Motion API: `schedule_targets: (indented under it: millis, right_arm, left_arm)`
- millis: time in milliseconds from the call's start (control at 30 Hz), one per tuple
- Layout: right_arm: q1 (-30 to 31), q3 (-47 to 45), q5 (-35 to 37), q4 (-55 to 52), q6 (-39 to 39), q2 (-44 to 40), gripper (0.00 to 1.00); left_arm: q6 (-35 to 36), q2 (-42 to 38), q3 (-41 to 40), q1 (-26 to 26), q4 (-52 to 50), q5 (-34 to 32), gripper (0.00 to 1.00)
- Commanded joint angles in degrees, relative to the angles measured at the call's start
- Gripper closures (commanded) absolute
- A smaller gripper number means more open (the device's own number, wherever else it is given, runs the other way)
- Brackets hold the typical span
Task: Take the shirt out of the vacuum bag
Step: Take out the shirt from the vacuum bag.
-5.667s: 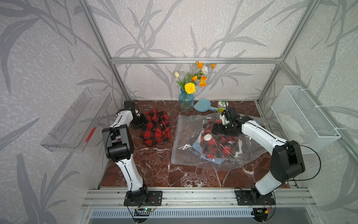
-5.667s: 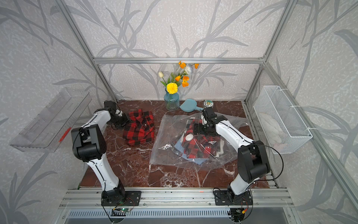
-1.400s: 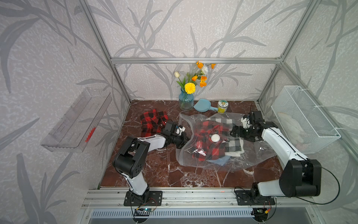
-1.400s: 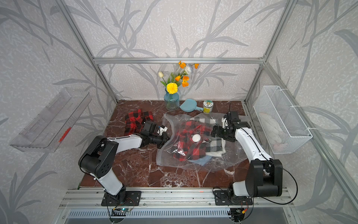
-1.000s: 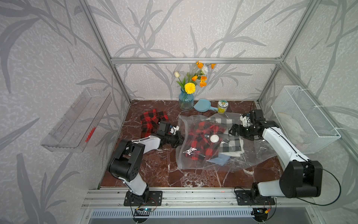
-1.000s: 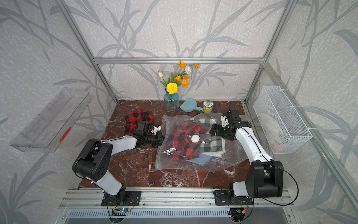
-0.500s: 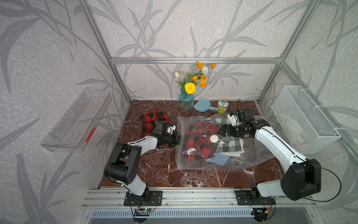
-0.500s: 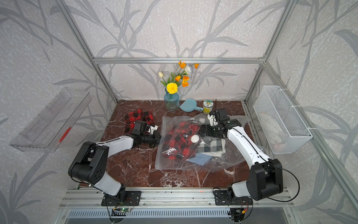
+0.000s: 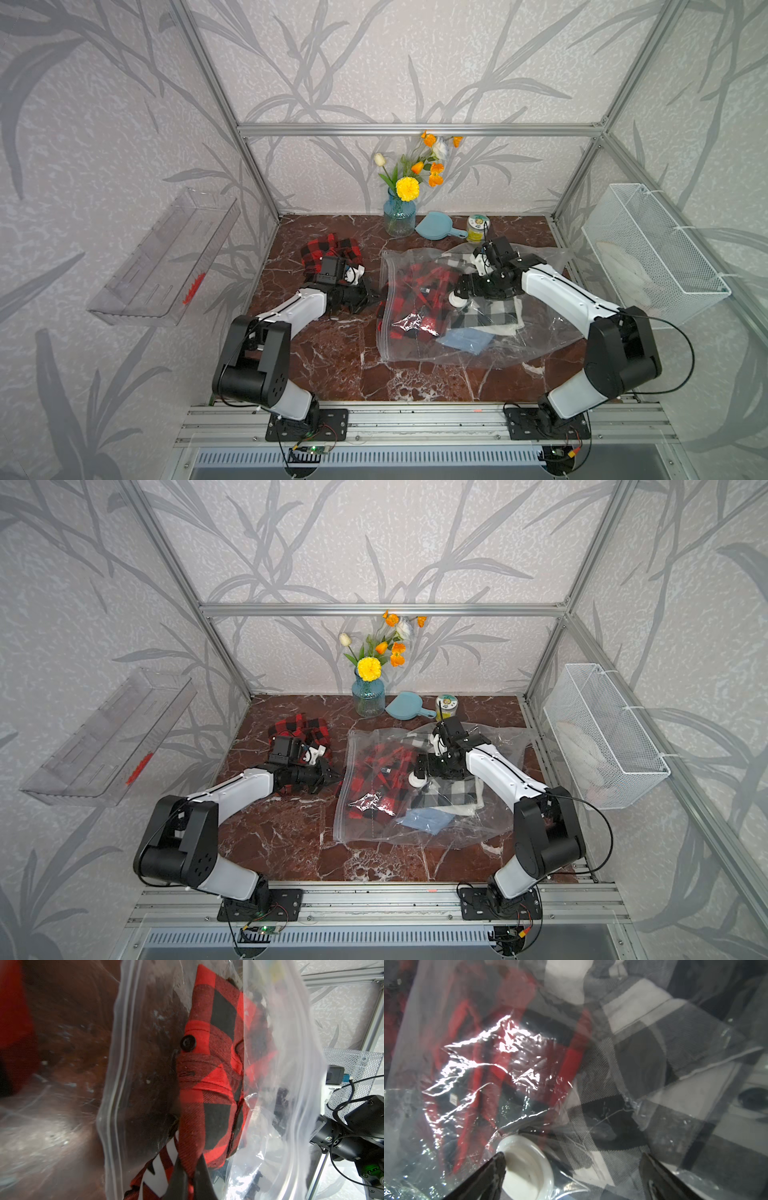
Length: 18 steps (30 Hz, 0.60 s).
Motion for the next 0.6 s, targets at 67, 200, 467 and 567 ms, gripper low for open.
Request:
schedule_targets:
  millis: [67, 200, 467, 567]
  right_arm:
    - [0.0, 0.5, 2.0, 0.1, 0.3, 1.1, 0.01]
    - [0.0, 0.7, 1.9, 0.3, 0.3, 1.6, 0.01]
    - [-0.1, 1.2, 2.3, 0.0, 0.0, 1.8, 0.01]
    - [-0.2, 1.2, 2.5, -0.2, -0.1, 1.8, 0.01]
  left_arm:
    - [4.2, -3.1, 1.7, 5.1, -6.9, -2.0, 1.0]
    - [5.4, -3.9, 1.8, 5.9, -8.3, -1.6, 1.0]
    - [7.7, -5.1, 2.9, 7.2, -12.4, -2.9, 1.0]
    - [7.7, -5.7, 2.4, 9.1, -12.9, -2.5, 1.0]
